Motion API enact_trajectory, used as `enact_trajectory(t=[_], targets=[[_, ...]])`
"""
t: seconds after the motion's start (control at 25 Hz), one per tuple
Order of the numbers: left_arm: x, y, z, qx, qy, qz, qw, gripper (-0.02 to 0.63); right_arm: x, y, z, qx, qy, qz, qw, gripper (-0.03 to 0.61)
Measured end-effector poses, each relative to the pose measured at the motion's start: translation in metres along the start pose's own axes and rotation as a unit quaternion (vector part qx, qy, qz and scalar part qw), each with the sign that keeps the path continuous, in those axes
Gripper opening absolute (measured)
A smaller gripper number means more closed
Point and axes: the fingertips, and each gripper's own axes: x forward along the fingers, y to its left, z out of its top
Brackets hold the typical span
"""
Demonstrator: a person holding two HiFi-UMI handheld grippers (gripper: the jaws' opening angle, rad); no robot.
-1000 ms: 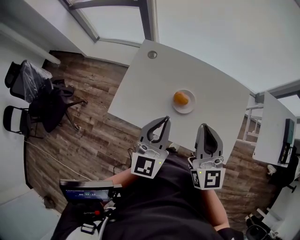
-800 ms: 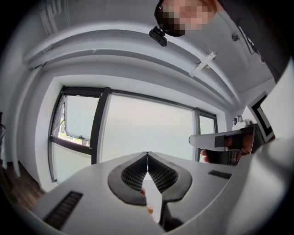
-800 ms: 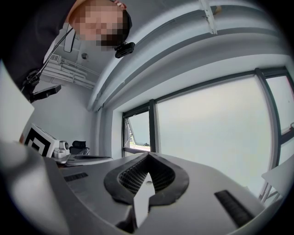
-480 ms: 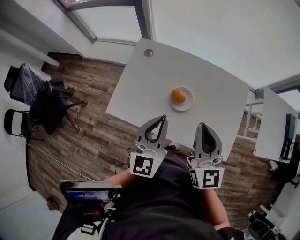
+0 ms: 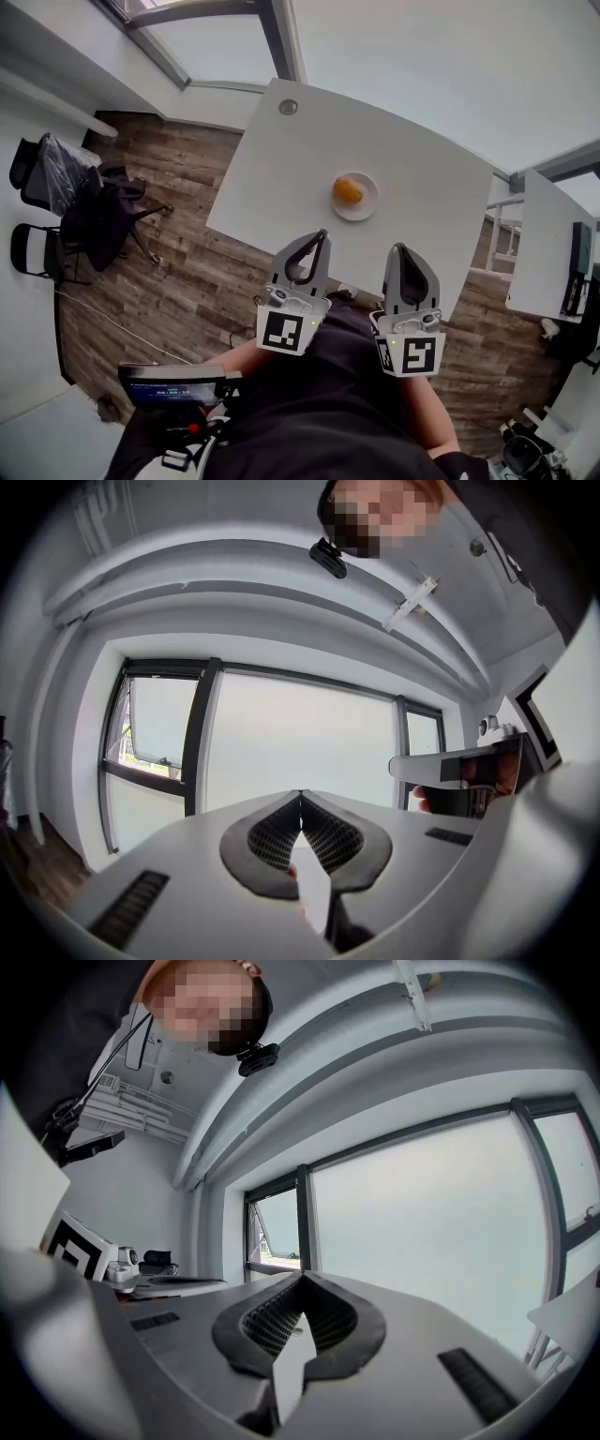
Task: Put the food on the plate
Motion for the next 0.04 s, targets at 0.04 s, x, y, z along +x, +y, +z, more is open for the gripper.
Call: enact_trajectory(t=[0.04], targets=[[0.0009, -0.001, 0.0001, -0.001, 0.001, 0.002, 1.0, 0.006, -0.0002, -0.0018, 0.0004, 0.001, -0.001, 0.001, 1.0, -0.003]])
